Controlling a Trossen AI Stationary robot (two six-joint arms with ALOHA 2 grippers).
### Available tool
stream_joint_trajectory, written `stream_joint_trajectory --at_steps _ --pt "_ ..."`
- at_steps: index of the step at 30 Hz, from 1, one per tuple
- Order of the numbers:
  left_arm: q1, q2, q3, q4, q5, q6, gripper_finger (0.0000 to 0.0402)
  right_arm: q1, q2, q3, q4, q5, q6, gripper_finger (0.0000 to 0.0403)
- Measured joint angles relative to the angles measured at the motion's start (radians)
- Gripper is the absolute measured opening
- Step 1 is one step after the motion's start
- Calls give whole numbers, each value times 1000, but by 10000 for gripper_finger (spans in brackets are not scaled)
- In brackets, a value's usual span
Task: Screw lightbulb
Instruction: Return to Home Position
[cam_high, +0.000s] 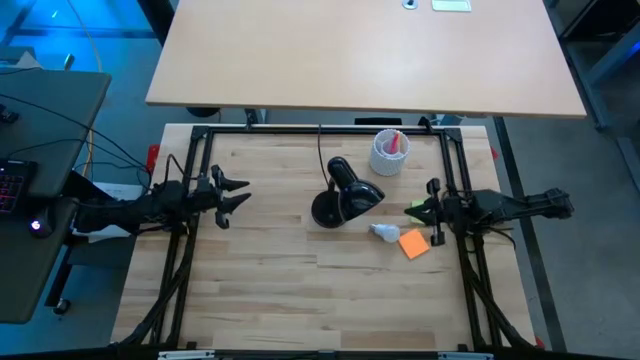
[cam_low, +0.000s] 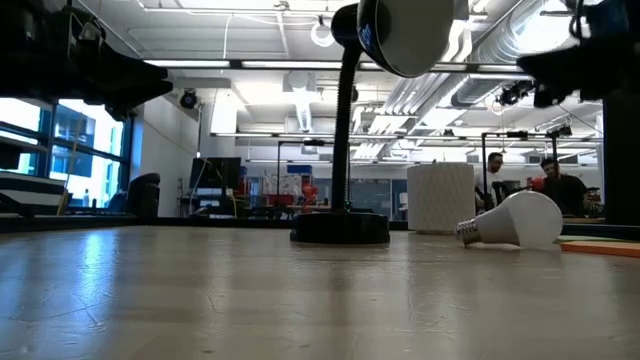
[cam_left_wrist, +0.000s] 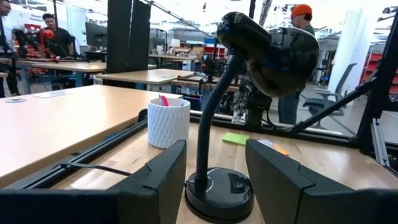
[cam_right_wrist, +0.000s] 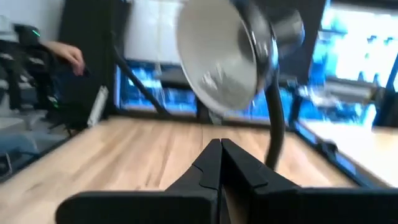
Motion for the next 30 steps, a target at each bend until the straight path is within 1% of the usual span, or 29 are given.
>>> stream_joint_trajectory --at_steps 3,6,11,15,18,30 --pt "-14 0 0 0 0 0 161 -2 0 0 -54 34 72 2" --pt "-37 0 0 0 0 0 161 -19 0 0 -39 35 135 2" --pt "-77 0 0 0 0 0 161 -69 0 0 -3 35 195 2" --pt "-106 0 0 0 0 0 161 -119 0 0 -29 36 192 2" --pt "-120 0 0 0 0 0 161 -132 0 0 -53 36 182 2" --pt "-113 0 0 0 0 0 161 -133 0 0 -53 35 182 2"
